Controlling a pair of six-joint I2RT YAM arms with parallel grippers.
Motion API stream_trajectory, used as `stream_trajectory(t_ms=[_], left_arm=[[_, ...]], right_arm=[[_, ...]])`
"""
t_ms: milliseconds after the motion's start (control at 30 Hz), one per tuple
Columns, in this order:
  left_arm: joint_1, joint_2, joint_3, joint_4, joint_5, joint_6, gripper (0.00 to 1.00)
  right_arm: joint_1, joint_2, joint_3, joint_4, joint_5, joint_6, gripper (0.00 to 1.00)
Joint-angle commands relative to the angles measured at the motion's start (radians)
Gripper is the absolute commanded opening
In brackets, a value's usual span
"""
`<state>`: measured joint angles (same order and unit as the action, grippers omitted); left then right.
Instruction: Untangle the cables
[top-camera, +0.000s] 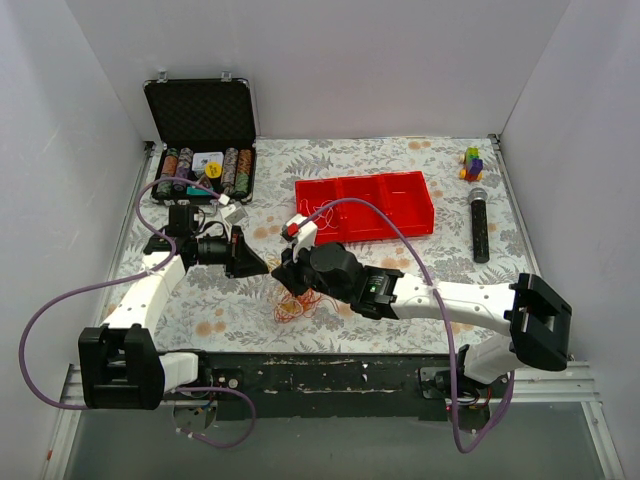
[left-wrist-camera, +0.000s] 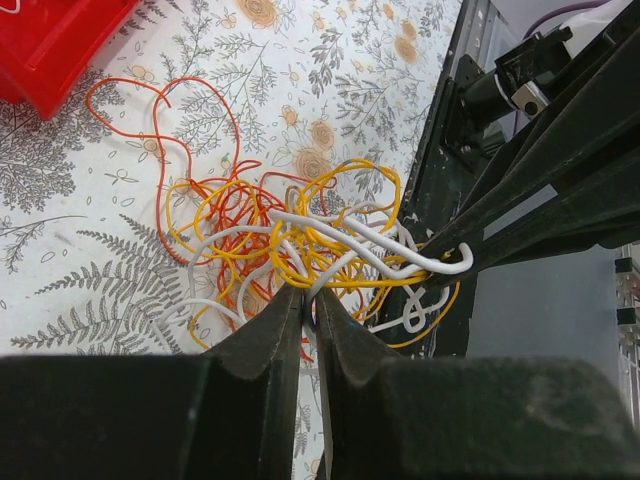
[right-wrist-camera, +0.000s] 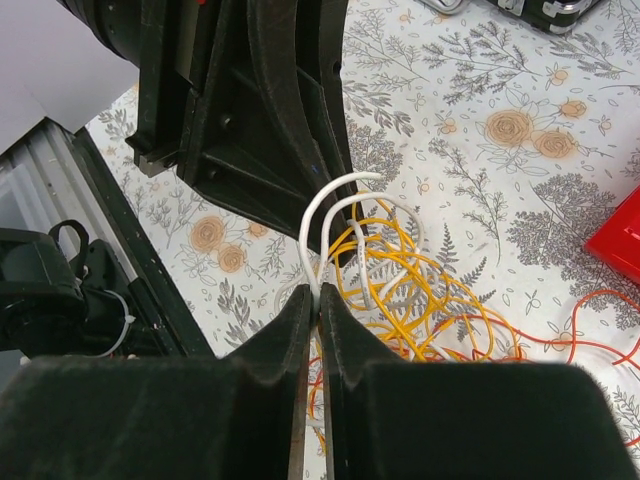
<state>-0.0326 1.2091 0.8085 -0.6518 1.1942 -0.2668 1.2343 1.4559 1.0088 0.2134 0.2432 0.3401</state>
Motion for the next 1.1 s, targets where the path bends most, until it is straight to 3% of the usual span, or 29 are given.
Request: stream_trajectory(t_ms=[0,233,367,600,833,1067], left_arm=[[0.0,-0.036,0.015,-0.031,-0.001,0.041,0.08],[-0.001,-0.04,0.023,-0.046,-0.013,0.052,0.05],[-0.001,-0.04,0.023,-0.046,-0.018,0.049,0.05],[0.0,-0.046,0.027,-0.052,-0.041,0.058,0.04],[-0.001,-0.037,0.024,-0.04,-0.062,0.041,0.05],[-0.001,-0.028,-0.02,0.061,-0.16,-0.021,0.05]], right_arm=[[-0.006,0.011,0.048,0.07,0.004,0.017,0.13],[-0.009,0.014,0.053,0.08,-0.015,0.023,0.13],[-0.007,0.015,0.056,0.081,-0.021,0.023,0.19],[-0.01,0.023,0.065,0.073,-0.022,0.028,0.01],[-0.01,0.003,0.073,0.053,-0.001,0.023,0.01],[-0.013,-0.117,0.112,0.014,0.074,-0.042,0.01]])
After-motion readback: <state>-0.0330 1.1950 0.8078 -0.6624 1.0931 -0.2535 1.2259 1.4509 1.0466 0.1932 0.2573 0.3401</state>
